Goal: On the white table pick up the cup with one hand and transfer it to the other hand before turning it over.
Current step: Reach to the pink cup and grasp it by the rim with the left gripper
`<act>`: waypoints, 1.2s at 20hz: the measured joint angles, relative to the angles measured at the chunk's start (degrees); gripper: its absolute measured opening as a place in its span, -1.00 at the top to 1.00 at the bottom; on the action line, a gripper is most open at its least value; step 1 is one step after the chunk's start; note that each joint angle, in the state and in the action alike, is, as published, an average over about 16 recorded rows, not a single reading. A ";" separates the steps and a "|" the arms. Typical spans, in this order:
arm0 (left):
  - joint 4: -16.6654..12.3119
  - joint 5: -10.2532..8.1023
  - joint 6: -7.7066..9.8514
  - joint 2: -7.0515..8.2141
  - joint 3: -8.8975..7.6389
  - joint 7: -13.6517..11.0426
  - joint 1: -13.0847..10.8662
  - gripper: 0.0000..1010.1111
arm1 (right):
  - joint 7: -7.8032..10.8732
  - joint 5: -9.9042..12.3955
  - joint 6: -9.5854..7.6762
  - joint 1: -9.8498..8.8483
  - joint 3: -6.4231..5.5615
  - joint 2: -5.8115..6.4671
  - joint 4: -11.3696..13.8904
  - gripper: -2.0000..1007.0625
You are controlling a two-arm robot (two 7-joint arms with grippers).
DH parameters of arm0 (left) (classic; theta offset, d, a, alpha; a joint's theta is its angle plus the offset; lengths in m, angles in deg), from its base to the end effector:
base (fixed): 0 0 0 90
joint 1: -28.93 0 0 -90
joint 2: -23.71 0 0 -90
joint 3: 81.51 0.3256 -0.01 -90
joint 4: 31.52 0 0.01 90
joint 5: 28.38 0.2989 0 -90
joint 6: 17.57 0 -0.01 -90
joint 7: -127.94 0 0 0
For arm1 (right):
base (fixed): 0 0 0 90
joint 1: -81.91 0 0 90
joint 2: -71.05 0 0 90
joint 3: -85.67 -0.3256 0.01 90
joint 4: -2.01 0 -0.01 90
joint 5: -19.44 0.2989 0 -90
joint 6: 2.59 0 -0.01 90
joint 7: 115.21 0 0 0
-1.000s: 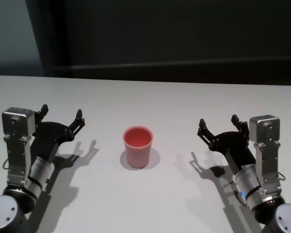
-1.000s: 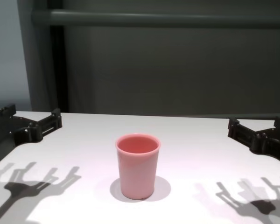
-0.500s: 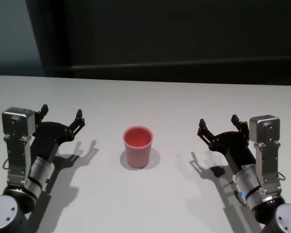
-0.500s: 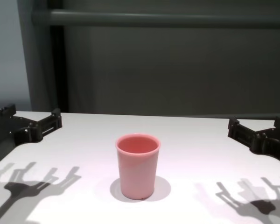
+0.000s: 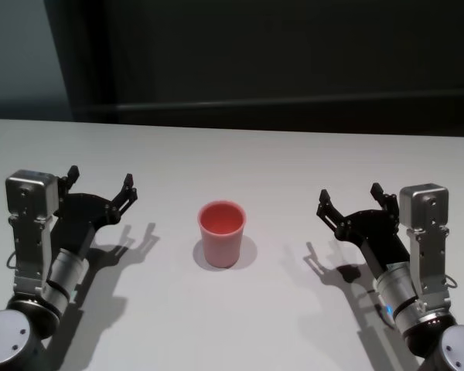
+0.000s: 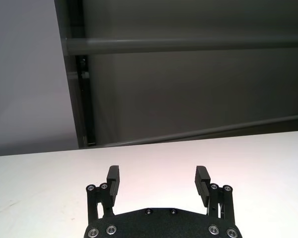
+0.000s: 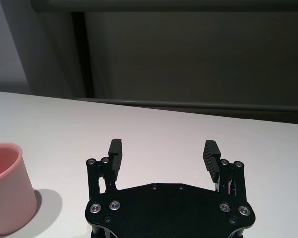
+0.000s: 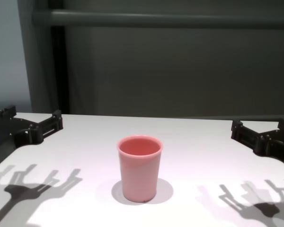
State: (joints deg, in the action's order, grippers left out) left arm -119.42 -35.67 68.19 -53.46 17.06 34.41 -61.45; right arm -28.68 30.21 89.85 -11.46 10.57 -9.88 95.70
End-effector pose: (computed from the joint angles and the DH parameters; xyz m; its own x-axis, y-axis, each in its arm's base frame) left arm 0.3125 0.0307 -0.3501 0.2045 0.9744 0.0931 -0.9788 0.2047 0.0075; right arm 0.2886 0.0312 -0.3418 0.2028 -0.9779 -0.0509 0.9792 0.2028 0.0058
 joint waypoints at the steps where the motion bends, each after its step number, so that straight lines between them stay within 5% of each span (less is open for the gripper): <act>1: -0.20 0.25 0.17 0.19 0.05 -0.22 0.00 -0.99 | 0.00 0.00 0.00 0.00 0.00 0.00 0.00 -0.99; 6: -2.14 2.13 1.63 1.97 0.52 -2.48 0.00 -0.99 | 0.00 0.00 0.00 0.00 0.00 0.00 0.00 -0.99; 11: -5.89 4.72 4.02 5.59 1.49 -7.20 0.34 -0.99 | 0.00 0.00 0.00 0.00 0.00 0.00 0.00 -0.99; 17: -11.78 8.59 7.88 12.47 3.90 -15.21 2.42 -0.99 | 0.00 0.00 0.00 0.00 -0.01 0.00 0.00 -0.99; 24: -17.63 12.98 11.65 21.49 8.26 -25.41 7.98 -0.99 | 0.00 0.00 0.00 0.00 -0.01 0.00 0.01 -0.99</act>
State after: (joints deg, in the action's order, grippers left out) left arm -137.05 -22.68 79.84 -31.97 25.33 9.01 -53.47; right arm -28.68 30.21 89.85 -11.46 10.56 -9.88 95.71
